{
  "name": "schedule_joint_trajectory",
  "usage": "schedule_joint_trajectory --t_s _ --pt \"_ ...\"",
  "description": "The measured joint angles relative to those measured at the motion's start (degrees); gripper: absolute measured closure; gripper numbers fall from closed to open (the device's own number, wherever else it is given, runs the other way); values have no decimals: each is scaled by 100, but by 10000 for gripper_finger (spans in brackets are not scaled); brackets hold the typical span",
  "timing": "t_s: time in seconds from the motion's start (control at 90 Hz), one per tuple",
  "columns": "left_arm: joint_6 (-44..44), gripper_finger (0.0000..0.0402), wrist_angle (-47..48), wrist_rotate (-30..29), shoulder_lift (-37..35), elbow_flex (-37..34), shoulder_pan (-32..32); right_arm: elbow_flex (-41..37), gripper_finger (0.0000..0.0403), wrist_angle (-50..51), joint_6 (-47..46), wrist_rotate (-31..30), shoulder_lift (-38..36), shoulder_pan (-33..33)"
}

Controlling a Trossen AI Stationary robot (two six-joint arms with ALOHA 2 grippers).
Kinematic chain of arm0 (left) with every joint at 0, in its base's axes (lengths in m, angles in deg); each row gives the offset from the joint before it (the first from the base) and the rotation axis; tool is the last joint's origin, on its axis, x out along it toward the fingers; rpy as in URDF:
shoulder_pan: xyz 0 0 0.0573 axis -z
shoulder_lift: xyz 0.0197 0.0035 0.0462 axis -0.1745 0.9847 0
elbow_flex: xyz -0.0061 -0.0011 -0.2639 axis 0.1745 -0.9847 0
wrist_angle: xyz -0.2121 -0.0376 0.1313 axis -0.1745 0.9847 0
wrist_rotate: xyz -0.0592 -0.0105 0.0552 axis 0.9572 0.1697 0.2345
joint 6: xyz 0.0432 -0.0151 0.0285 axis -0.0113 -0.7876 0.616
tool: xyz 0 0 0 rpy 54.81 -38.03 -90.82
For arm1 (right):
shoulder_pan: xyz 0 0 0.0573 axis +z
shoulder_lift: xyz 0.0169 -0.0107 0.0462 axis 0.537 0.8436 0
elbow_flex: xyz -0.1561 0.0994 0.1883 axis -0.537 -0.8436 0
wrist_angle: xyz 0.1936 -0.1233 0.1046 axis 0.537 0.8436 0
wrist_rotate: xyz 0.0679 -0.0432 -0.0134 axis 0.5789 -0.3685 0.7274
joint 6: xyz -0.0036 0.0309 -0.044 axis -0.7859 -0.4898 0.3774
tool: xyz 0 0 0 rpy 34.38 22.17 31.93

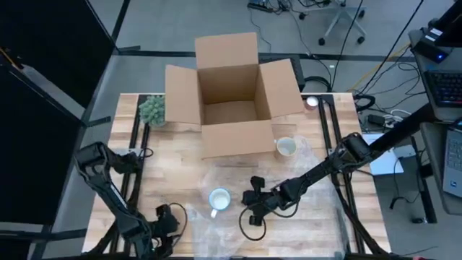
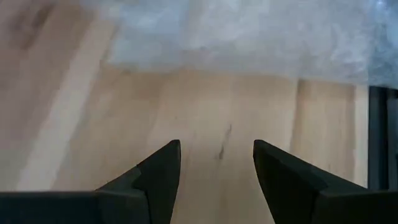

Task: Wrap mug
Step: Wrap the red cup in the bubble wrap

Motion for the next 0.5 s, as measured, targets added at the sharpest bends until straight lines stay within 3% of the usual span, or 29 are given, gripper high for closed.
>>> schedule_joint_trajectory --t_s 0.5 --pt "388 214 -759 -174 264 4 -368 0 403 10 37 -150 0 -17"
